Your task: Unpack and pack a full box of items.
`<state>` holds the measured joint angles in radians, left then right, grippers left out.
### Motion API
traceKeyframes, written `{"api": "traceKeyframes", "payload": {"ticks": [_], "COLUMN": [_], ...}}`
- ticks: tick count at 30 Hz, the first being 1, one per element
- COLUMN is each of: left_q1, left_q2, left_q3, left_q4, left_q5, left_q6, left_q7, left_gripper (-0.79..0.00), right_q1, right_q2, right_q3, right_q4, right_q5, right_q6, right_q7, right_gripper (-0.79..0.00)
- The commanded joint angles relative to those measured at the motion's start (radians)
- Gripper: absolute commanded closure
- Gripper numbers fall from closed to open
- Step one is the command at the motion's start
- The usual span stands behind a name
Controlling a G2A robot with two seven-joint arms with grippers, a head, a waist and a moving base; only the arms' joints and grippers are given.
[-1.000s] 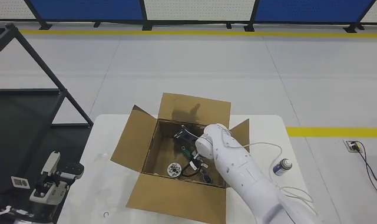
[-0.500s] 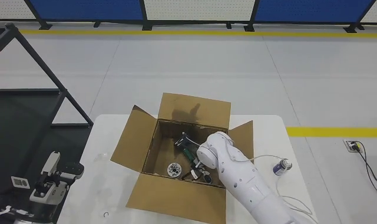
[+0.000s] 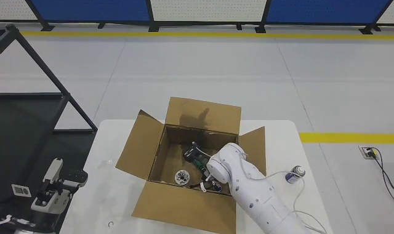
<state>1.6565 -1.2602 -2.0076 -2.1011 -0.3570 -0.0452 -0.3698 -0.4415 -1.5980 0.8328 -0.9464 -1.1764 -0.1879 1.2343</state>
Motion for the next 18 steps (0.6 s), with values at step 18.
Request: {"api": "traceKeyframes", "payload": {"ticks": [18], "left_q1": [0.000], "left_q2": [0.000], "left_q3": [0.000], "left_q4": [0.000], "left_q5": [0.000], "left_q6": [0.000], "left_q7": [0.000], "left_gripper": [-0.785], "right_q1": [0.135], "right_q2": [-0.080], "right_q3": [-0.070], "right_q4": [0.277], "right_q5": [0.099], "right_q6": [0.008], "right_q7": [-0.047], "right_gripper": [-0.274]}}
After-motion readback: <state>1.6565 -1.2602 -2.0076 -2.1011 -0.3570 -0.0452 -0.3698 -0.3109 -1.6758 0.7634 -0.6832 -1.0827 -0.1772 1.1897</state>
